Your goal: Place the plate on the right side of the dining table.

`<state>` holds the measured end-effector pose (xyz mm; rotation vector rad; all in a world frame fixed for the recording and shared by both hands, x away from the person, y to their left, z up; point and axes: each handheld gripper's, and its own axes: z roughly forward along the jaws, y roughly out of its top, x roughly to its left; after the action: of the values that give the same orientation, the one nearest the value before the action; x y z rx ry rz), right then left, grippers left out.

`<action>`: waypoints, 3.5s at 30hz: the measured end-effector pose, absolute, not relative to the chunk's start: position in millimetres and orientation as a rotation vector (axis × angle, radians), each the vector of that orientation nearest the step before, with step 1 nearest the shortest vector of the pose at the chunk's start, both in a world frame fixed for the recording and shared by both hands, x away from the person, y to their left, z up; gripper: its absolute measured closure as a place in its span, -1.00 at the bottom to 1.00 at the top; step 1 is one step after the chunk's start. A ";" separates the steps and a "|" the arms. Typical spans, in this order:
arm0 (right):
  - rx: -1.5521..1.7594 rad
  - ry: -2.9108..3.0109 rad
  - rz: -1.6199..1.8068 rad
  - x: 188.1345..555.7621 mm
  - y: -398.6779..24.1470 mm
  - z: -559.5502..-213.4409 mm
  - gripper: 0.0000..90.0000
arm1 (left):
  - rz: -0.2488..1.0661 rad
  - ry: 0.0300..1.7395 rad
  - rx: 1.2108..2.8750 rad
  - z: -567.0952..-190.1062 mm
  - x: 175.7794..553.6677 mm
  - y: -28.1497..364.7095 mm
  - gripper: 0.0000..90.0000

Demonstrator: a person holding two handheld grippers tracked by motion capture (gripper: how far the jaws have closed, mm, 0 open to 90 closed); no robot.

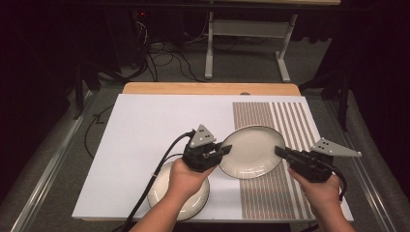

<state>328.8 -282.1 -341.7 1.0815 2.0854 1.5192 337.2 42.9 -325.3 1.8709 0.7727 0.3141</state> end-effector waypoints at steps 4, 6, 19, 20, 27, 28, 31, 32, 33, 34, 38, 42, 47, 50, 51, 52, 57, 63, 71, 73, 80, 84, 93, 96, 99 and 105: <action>1.105 2.065 1.518 328.3 -291.2 -342.4 0.92 | 0.307 0.762 1.890 -324.3 342.9 32.8 0.75; 1.112 2.058 1.511 328.1 -295.9 -343.0 0.92 | 0.305 0.757 1.901 -324.3 345.5 27.5 0.75; 1.170 2.004 1.484 323.3 -324.0 -354.0 0.91 | 0.275 0.751 1.968 -329.1 356.4 -6.5 0.74; 1.170 1.998 1.482 322.9 -326.2 -354.2 0.91 | 0.274 0.753 1.970 -329.0 357.3 -9.5 0.74; 1.194 1.963 1.458 321.5 -341.0 -355.9 0.92 | 0.271 0.759 2.011 -330.6 365.9 -29.4 0.72; 1.200 1.960 1.457 321.9 -343.4 -356.6 0.92 | 0.267 0.760 2.019 -331.5 367.7 -32.0 0.72; 1.224 1.943 1.458 323.4 -350.6 -359.5 0.92 | 0.256 0.770 2.046 -336.1 373.2 -40.1 0.72; 1.236 1.940 1.457 323.8 -352.8 -360.9 0.92 | 0.253 0.773 2.053 -337.9 375.3 -42.4 0.72; 1.245 1.939 1.452 324.3 -354.4 -362.3 0.92 | 0.252 0.782 2.056 -339.8 377.2 -44.6 0.72; 1.252 1.937 1.452 324.9 -356.0 -363.6 0.93 | 0.244 0.791 2.060 -341.6 379.2 -46.4 0.72; 1.278 1.935 1.444 327.2 -361.9 -368.1 0.93 | 0.217 0.811 2.056 -347.8 385.4 -52.1 0.73; 1.307 1.928 1.430 330.2 -366.1 -372.2 0.93 | 0.208 0.825 2.056 -351.1 389.9 -58.1 0.73; 1.328 1.916 1.412 333.5 -370.9 -375.3 0.92 | 0.195 0.835 2.053 -355.0 395.2 -65.7 0.72; 1.345 1.907 1.400 334.5 -373.4 -377.0 0.92 | 0.178 0.852 2.048 -359.6 398.0 -69.8 0.72; 1.344 1.908 1.399 335.1 -374.5 -378.1 0.92 | 0.176 0.852 2.052 -361.4 398.7 -70.7 0.72; 1.349 1.909 1.396 335.4 -375.2 -379.3 0.92 | 0.177 0.854 2.052 -363.2 399.1 -71.7 0.72; 1.369 1.912 1.380 338.2 -376.3 -386.3 0.92 | 0.176 0.871 2.060 -368.9 401.1 -74.0 0.71; 1.364 1.912 1.365 338.7 -376.6 -387.9 0.92 | 0.170 0.881 2.052 -372.1 402.9 -75.0 0.70; 1.349 1.922 1.352 338.9 -374.6 -389.9 0.93 | 0.186 0.888 2.062 -375.5 402.2 -74.2 0.70; 1.339 1.929 1.350 339.5 -374.2 -390.3 0.92 | 0.196 0.885 2.072 -375.9 401.8 -74.2 0.69; 1.337 1.939 1.359 341.1 -373.5 -389.9 0.94 | 0.223 0.899 2.087 -378.6 402.6 -75.2 0.64; 1.321 1.946 1.355 341.8 -371.2 -388.7 0.94 | 0.228 0.895 2.083 -379.1 403.7 -72.1 0.56; 1.319 1.949 1.330 345.9 -367.0 -387.5 0.94 | 0.268 0.873 2.018 -365.2 396.4 -50.5 0.19; 1.326 1.949 1.324 346.8 -366.0 -387.2 0.94 | 0.272 0.860 1.988 -359.6 391.1 -36.9 0.14; 1.339 1.949 1.317 348.1 -365.6 -387.2 0.93 | 0.281 0.862 1.948 -354.6 383.4 -23.5 0.03; 1.344 1.957 1.292 350.3 -362.8 -385.4 0.93 | 0.345 0.866 1.907 -340.0 365.8 9.6 -0.21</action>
<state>350.3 -362.8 -385.4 1.3441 1.9569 1.2918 365.8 9.6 -340.0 1.9069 0.8657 0.3451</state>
